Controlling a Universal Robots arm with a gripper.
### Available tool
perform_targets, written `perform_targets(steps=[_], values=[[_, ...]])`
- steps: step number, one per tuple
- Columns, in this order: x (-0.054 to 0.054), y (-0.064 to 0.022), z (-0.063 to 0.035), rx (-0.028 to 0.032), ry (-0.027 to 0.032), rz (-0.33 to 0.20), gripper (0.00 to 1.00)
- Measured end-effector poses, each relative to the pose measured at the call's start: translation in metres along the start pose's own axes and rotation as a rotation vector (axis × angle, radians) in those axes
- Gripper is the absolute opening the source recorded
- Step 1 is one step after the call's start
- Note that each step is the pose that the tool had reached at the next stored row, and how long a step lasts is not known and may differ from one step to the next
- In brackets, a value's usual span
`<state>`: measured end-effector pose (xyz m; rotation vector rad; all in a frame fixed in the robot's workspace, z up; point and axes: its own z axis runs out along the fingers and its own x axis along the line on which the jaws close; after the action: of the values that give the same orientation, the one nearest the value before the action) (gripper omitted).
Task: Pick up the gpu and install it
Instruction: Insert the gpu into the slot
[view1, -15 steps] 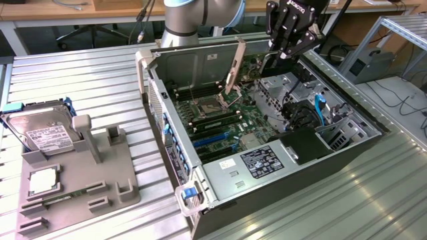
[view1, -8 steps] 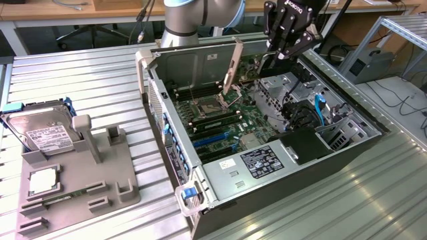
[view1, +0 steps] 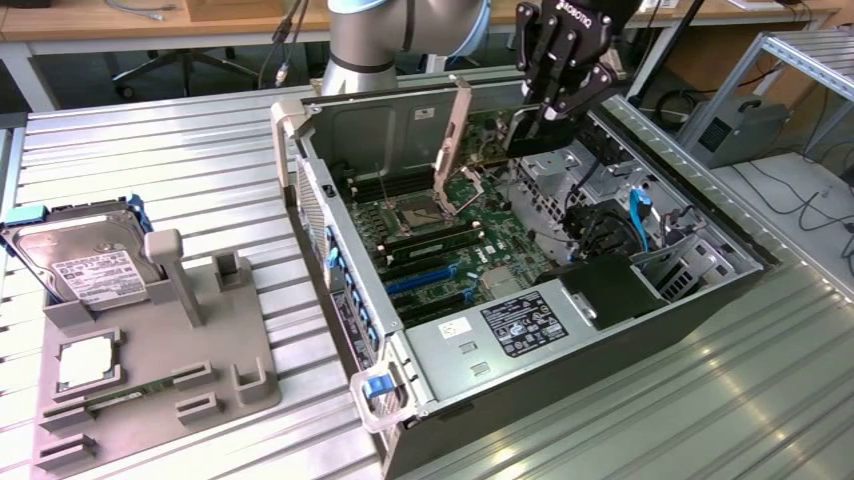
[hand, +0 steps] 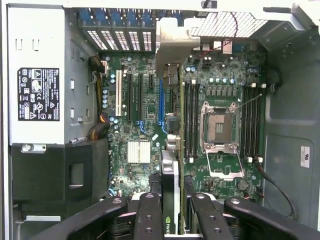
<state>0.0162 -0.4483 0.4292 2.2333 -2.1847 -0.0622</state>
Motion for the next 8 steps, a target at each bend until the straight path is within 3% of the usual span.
perform_targets(steps=[8], values=[[-0.0007, 0.0072, 0.0017, 0.0001, 0.0, 0.0, 0.27]])
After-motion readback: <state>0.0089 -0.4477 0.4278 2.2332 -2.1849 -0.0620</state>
